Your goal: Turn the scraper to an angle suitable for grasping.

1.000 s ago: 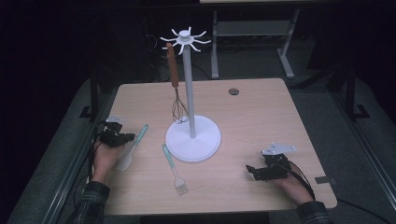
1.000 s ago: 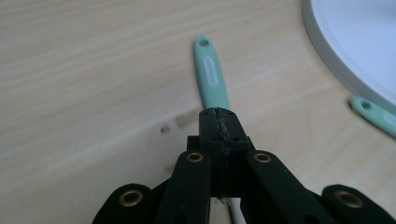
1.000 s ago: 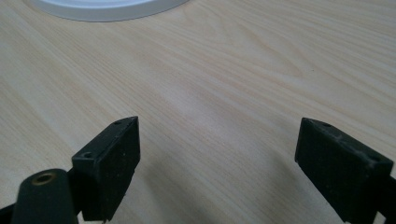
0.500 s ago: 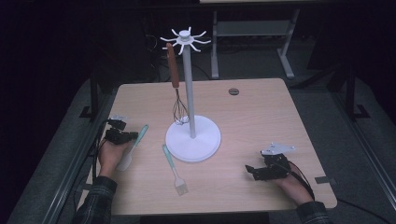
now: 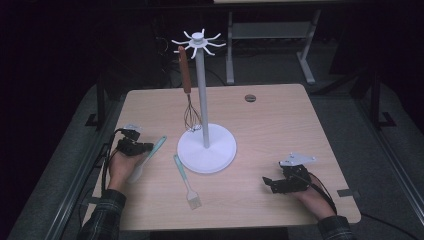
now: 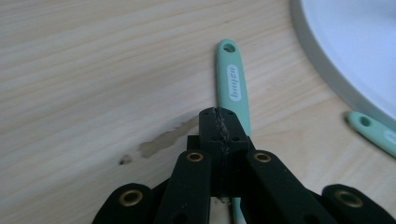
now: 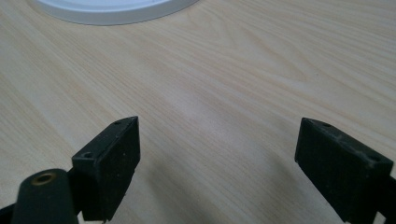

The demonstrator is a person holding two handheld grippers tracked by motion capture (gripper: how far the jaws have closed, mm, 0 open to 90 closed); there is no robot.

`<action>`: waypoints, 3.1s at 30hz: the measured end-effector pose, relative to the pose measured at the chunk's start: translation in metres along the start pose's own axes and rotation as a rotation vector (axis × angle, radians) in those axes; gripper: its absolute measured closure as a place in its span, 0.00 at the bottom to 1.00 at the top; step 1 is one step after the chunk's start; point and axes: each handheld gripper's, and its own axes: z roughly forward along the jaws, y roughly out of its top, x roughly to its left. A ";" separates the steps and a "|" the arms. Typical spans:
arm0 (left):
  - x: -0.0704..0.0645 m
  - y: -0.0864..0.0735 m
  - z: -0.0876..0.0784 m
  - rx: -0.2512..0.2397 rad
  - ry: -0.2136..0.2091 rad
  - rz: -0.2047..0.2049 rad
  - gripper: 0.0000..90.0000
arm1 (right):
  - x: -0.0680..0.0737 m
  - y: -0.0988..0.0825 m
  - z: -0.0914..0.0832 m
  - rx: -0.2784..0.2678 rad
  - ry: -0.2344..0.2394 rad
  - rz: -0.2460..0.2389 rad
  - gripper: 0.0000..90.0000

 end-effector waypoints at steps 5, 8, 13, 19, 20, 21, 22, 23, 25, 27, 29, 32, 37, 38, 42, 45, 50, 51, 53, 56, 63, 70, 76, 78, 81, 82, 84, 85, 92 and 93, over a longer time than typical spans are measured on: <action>-0.008 0.002 0.002 0.008 -0.030 0.024 1.00 | 0.000 0.000 0.000 0.000 0.001 -0.005 0.16; -0.014 0.003 0.003 0.025 -0.047 0.057 1.00 | 0.000 0.000 0.000 -0.001 0.000 -0.004 0.16; -0.020 0.003 0.004 0.027 -0.070 0.071 1.00 | 0.000 0.000 0.000 -0.003 -0.001 0.000 0.16; -0.024 0.003 0.004 0.040 -0.094 0.101 1.00 | 0.000 0.000 -0.001 -0.004 -0.002 0.001 0.16; -0.024 0.003 0.004 0.035 -0.095 0.094 1.00 | 0.000 0.000 -0.001 -0.004 -0.002 0.001 0.16; -0.023 0.003 0.003 0.032 -0.096 0.106 1.00 | 0.000 0.000 -0.001 -0.002 -0.001 0.000 0.16; -0.023 0.003 0.002 0.031 -0.095 0.099 1.00 | 0.000 0.000 -0.001 -0.002 -0.001 0.000 0.16; -0.022 0.002 -0.002 0.010 -0.097 0.089 1.00 | 0.000 0.000 -0.001 -0.002 0.001 -0.002 0.16; -0.022 0.002 -0.006 0.001 -0.098 0.089 1.00 | 0.000 0.000 -0.001 -0.002 0.001 0.000 0.16; -0.023 -0.001 -0.014 -0.013 -0.101 0.091 1.00 | 0.000 0.000 -0.001 -0.004 -0.001 0.000 0.16; -0.025 -0.005 -0.020 -0.014 -0.103 0.097 0.95 | -0.001 0.000 -0.001 -0.003 -0.001 0.001 0.16; -0.027 -0.013 -0.030 -0.017 -0.094 0.109 0.93 | -0.001 0.000 -0.001 0.005 -0.002 0.002 0.16; -0.030 -0.030 -0.041 -0.009 -0.089 0.113 0.91 | 0.000 0.000 -0.002 0.006 -0.003 0.002 0.16; -0.030 -0.030 -0.041 -0.009 -0.089 0.113 0.90 | 0.000 0.000 -0.002 0.006 -0.003 0.002 0.16; -0.030 -0.038 -0.039 0.000 -0.084 0.108 0.89 | 0.000 0.000 -0.002 0.006 -0.003 0.002 0.16; -0.029 -0.039 -0.037 0.008 -0.074 0.121 0.88 | 0.000 0.000 -0.002 0.007 -0.003 0.002 0.16; -0.028 -0.040 -0.032 0.026 -0.056 0.140 0.88 | -0.001 0.000 -0.002 0.004 -0.004 0.002 0.16; -0.029 -0.040 -0.032 0.022 -0.055 0.138 0.88 | -0.001 0.000 -0.002 0.003 -0.004 0.002 0.16; -0.030 -0.040 -0.031 0.020 -0.049 0.139 0.88 | -0.001 0.000 -0.002 0.003 -0.004 0.003 0.16; -0.032 -0.041 -0.032 0.019 -0.035 0.155 0.88 | -0.001 -0.001 -0.003 0.003 -0.005 0.001 0.16; -0.038 -0.043 -0.031 0.004 0.001 0.143 0.89 | -0.001 -0.001 -0.001 0.005 -0.004 -0.002 0.16; -0.039 -0.042 -0.031 0.012 0.008 0.141 0.90 | -0.001 -0.001 -0.002 0.005 -0.003 0.000 0.16; -0.037 -0.042 -0.032 0.007 -0.019 0.103 0.91 | -0.002 -0.001 -0.003 0.002 -0.005 0.002 0.16; -0.038 -0.041 -0.033 0.001 -0.024 0.102 0.91 | -0.003 -0.001 -0.003 -0.001 -0.006 0.002 0.16; -0.038 -0.039 -0.041 -0.032 -0.040 0.077 0.91 | -0.003 -0.001 -0.003 -0.001 -0.008 0.003 0.16; -0.038 -0.039 -0.041 -0.032 -0.040 0.077 0.91 | -0.003 -0.001 -0.003 -0.001 -0.008 0.003 0.16; -0.038 -0.039 -0.046 -0.043 -0.040 0.064 0.91 | -0.003 -0.001 -0.003 -0.001 -0.006 0.003 0.16; -0.037 -0.039 -0.051 -0.066 -0.038 0.057 0.91 | -0.003 -0.001 -0.003 0.000 -0.005 0.003 0.16; -0.037 -0.041 -0.069 -0.115 -0.075 0.033 0.91 | -0.003 -0.001 -0.004 -0.001 -0.005 0.006 0.16; -0.038 -0.042 -0.072 -0.128 -0.081 0.029 0.91 | -0.002 -0.001 -0.004 -0.001 -0.003 0.011 0.16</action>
